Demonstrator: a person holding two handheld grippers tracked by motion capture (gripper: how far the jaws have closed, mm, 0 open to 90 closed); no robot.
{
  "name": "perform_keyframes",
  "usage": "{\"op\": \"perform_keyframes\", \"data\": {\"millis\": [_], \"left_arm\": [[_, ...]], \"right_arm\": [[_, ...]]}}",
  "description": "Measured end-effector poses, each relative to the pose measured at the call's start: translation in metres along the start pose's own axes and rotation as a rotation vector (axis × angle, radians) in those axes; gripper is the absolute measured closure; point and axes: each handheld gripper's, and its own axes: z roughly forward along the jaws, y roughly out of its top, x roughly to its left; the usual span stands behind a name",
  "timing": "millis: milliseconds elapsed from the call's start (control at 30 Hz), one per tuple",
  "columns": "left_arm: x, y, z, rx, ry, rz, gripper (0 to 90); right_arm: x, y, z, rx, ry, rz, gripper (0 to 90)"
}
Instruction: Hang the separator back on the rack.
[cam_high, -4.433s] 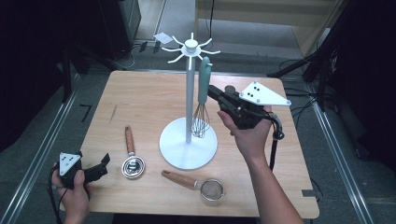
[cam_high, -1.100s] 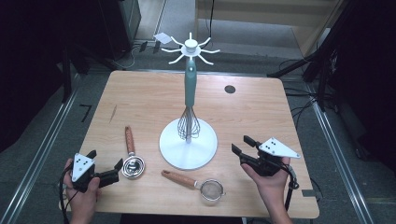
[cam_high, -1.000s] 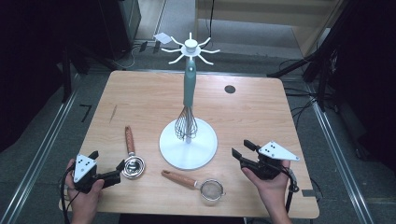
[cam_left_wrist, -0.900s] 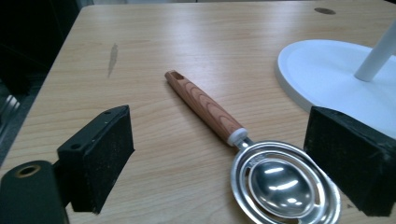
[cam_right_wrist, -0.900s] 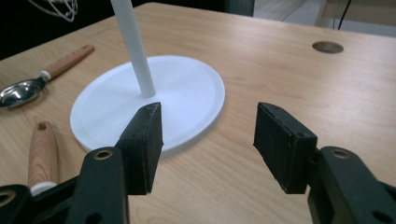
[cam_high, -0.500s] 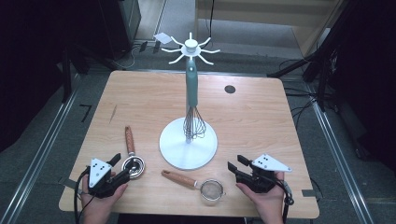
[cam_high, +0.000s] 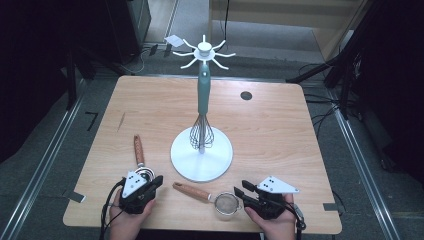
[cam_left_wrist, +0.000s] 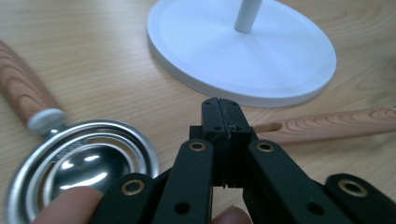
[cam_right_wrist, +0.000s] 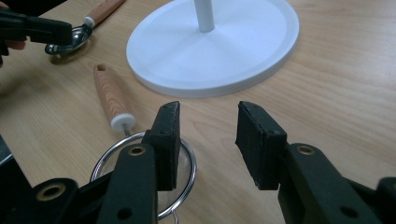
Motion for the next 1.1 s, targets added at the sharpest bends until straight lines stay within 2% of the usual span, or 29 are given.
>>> {"op": "perform_keyframes", "data": {"millis": [133, 233, 367, 467, 600, 667, 900, 1000, 1100], "left_arm": [[-0.005, 0.0, 0.006, 0.028, -0.012, 0.0, 90.0], [-0.008, -0.002, 0.011, 0.044, -0.022, 0.023, 90.0], [-0.009, -0.004, 0.015, 0.06, -0.034, 0.046, 87.5], [-0.009, -0.006, 0.016, 0.06, -0.026, 0.058, 85.7], [-0.009, -0.007, 0.017, 0.068, -0.035, 0.063, 85.8], [-0.01, -0.007, 0.018, 0.072, -0.04, 0.062, 85.5], [-0.009, -0.007, 0.019, 0.077, -0.049, 0.057, 84.5], [-0.01, -0.007, 0.019, 0.079, -0.053, 0.06, 84.3], [-0.009, -0.007, 0.019, 0.079, -0.058, 0.059, 84.3]], "right_arm": [[0.001, -0.009, 0.003, 0.051, 0.01, 0.034, 65.4], [0.002, -0.013, 0.004, 0.091, 0.01, 0.046, 66.7], [0.0, -0.016, 0.008, 0.132, 0.005, 0.09, 65.1], [0.0, -0.016, 0.013, 0.15, 0.036, 0.112, 64.7], [0.006, -0.016, 0.02, 0.172, 0.029, 0.082, 65.9], [0.007, -0.016, 0.024, 0.178, 0.017, 0.048, 65.5], [0.005, -0.014, 0.026, 0.178, -0.005, 0.027, 63.5], [0.003, -0.013, 0.027, 0.17, -0.029, 0.012, 62.4], [0.002, -0.01, 0.022, 0.116, -0.025, 0.005, 60.9]]}}
